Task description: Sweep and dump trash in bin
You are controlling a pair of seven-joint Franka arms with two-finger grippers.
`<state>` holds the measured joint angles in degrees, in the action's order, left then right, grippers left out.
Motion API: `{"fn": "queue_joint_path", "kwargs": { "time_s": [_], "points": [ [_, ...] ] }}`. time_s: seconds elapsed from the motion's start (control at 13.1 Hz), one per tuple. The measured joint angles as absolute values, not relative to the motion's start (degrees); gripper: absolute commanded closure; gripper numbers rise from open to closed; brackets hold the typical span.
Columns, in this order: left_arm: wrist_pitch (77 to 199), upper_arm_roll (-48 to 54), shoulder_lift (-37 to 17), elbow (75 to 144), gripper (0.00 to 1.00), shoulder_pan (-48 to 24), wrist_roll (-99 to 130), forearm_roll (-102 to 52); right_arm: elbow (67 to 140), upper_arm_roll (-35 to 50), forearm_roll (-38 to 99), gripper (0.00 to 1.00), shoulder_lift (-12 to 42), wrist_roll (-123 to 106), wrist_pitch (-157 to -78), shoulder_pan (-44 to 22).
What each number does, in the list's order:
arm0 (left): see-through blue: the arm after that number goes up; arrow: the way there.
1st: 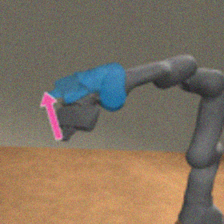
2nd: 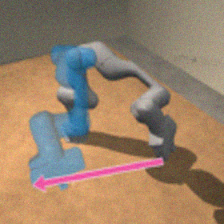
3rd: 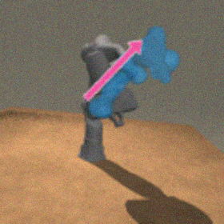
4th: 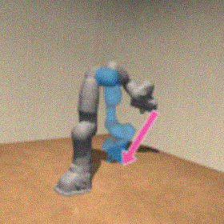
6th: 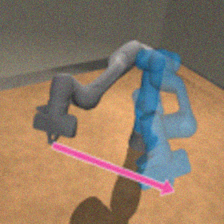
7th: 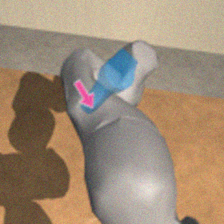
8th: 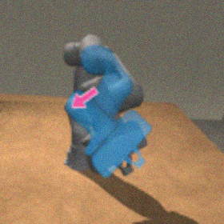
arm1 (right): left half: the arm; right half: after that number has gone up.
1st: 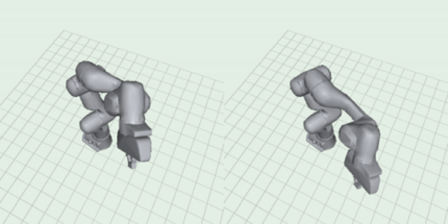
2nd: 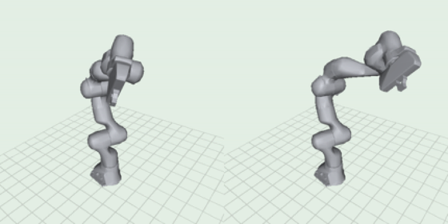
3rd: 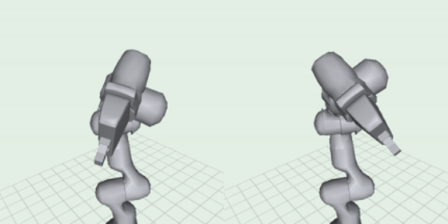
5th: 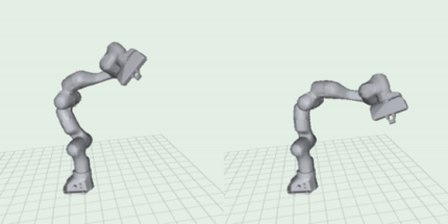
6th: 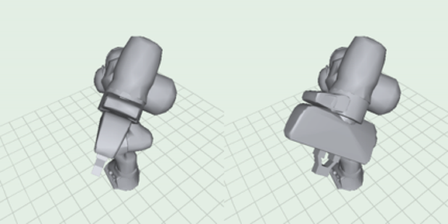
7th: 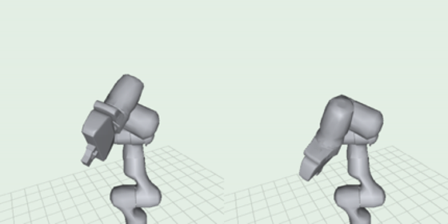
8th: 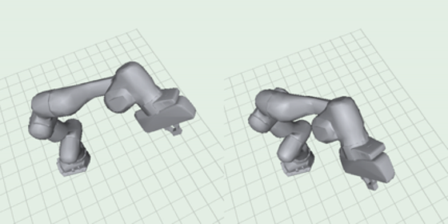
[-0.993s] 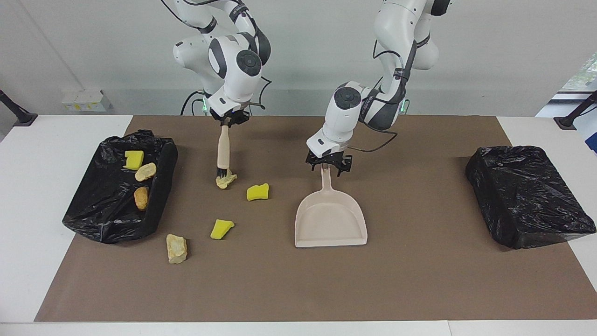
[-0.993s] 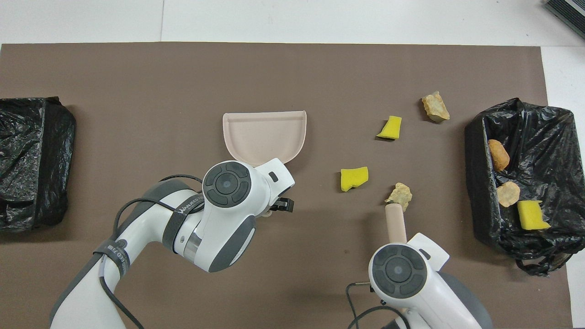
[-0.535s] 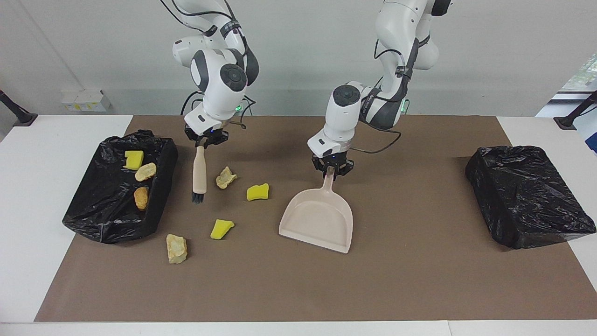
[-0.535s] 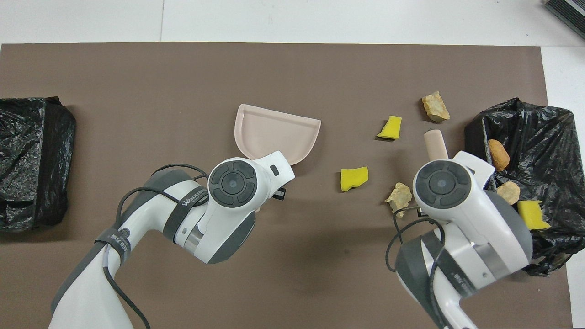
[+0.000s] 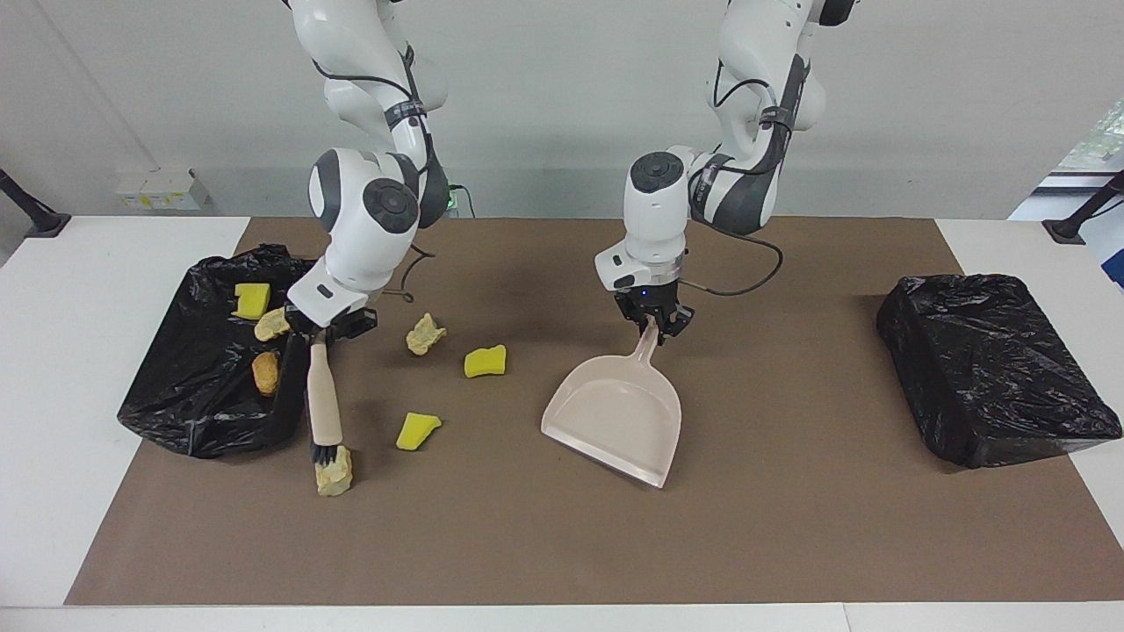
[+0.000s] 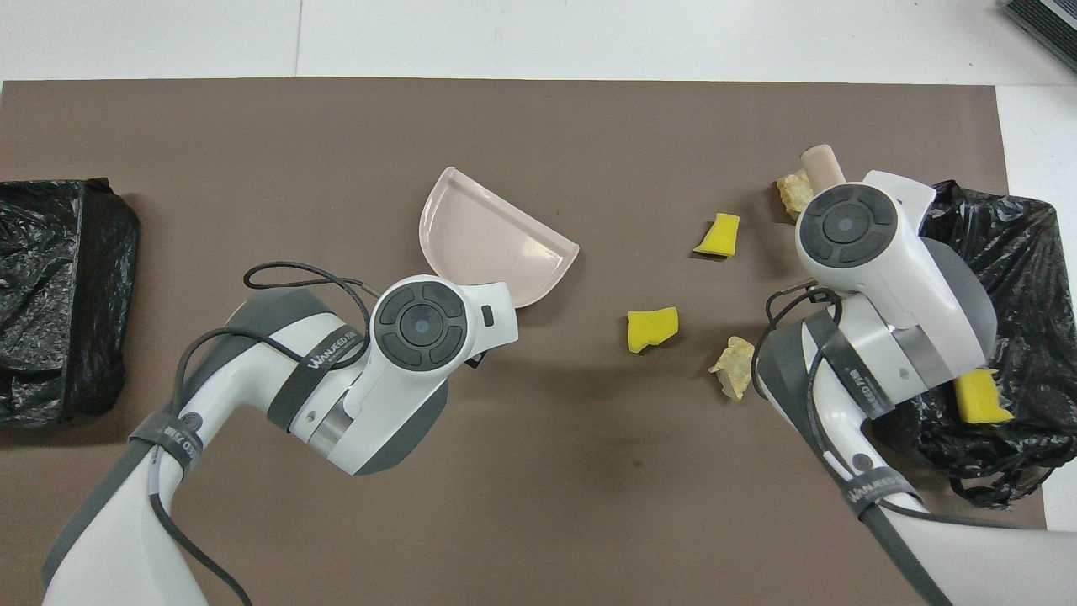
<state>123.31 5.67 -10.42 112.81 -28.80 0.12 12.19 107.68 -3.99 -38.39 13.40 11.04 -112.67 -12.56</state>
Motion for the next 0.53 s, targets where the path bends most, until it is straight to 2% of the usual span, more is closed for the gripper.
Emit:
{"fn": "queue_joint_path", "kwargs": {
  "time_s": [0.31,0.53],
  "points": [
    [118.5,5.6,-7.2,114.2,1.00,-28.5,-17.1,12.3,103.6,-4.0,-41.7,1.00,21.6,12.5,-116.1,-11.5],
    [118.4,5.6,-5.0,117.8,1.00,-28.2,-27.0,12.3,104.0,-3.3,-39.6,1.00,22.2,13.2,-114.8,-12.3]
  ]
}}
